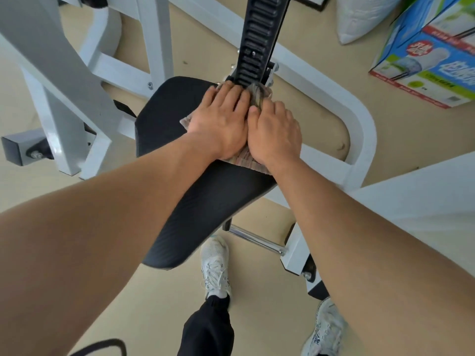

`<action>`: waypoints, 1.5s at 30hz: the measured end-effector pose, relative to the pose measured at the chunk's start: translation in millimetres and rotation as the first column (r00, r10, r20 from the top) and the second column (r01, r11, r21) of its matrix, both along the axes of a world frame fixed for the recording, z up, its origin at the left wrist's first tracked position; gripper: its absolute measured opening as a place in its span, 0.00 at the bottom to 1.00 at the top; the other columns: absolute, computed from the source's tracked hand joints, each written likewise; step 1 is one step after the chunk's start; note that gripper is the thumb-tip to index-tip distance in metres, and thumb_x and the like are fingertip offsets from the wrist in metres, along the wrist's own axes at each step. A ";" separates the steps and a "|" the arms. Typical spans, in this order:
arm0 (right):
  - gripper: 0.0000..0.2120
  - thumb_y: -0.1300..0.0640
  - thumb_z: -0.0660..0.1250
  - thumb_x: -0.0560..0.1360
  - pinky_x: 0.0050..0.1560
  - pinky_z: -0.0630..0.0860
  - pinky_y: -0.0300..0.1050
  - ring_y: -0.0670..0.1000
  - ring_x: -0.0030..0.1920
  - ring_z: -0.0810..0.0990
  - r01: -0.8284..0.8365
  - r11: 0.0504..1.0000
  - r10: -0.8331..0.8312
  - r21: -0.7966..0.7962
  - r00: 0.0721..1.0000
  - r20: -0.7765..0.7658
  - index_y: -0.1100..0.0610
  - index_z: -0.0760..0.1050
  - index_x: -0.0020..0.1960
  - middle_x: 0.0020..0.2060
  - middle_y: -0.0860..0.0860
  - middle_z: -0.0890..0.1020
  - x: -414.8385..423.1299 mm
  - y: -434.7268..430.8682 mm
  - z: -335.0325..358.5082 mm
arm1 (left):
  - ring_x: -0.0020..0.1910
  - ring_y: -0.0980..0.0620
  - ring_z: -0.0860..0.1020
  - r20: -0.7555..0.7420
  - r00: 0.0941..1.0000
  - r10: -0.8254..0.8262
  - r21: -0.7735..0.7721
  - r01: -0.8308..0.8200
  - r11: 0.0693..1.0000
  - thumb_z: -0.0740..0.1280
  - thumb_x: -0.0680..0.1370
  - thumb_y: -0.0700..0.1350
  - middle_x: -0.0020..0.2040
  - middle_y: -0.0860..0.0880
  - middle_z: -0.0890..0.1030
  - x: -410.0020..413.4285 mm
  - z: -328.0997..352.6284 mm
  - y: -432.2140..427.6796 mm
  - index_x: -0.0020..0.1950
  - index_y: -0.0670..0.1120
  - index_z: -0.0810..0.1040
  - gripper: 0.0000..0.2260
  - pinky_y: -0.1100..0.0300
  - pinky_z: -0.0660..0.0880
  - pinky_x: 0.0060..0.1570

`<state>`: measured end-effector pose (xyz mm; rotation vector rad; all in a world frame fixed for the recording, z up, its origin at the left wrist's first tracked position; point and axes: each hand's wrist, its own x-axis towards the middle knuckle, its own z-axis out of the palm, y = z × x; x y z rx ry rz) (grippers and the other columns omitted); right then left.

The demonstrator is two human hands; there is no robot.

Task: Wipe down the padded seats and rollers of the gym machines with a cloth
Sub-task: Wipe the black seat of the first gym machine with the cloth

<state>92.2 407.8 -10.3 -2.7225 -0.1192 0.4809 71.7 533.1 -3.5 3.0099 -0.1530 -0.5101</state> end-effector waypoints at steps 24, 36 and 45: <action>0.29 0.41 0.45 0.84 0.76 0.58 0.55 0.58 0.75 0.63 -0.348 0.936 0.351 0.057 0.933 -0.076 0.58 0.59 0.78 0.76 0.56 0.65 22.9 100.2 10.5 | 0.71 0.39 0.69 -0.094 0.989 0.113 0.032 -0.110 0.993 0.40 0.77 0.60 0.72 0.41 0.70 16.9 -2.2 120.8 0.77 0.45 0.60 0.33 0.41 0.57 0.75; 0.36 0.38 0.33 0.81 0.81 0.43 0.54 0.55 0.82 0.42 -0.389 0.913 0.372 -0.124 0.918 -0.140 0.57 0.42 0.82 0.82 0.55 0.45 -98.0 5.7 40.1 | 0.81 0.46 0.43 -0.139 0.982 0.129 -0.017 -0.133 0.991 0.39 0.83 0.60 0.83 0.46 0.44 -101.3 38.0 32.8 0.82 0.48 0.44 0.30 0.48 0.42 0.79; 0.29 0.50 0.53 0.83 0.81 0.44 0.52 0.51 0.82 0.40 -0.232 0.904 0.363 0.359 0.860 -0.359 0.55 0.53 0.82 0.82 0.51 0.49 -183.2 -0.5 96.3 | 0.62 0.43 0.74 0.013 0.954 0.299 -0.063 -0.298 0.953 0.60 0.82 0.53 0.65 0.47 0.77 -202.8 93.3 21.0 0.63 0.47 0.76 0.15 0.49 0.74 0.60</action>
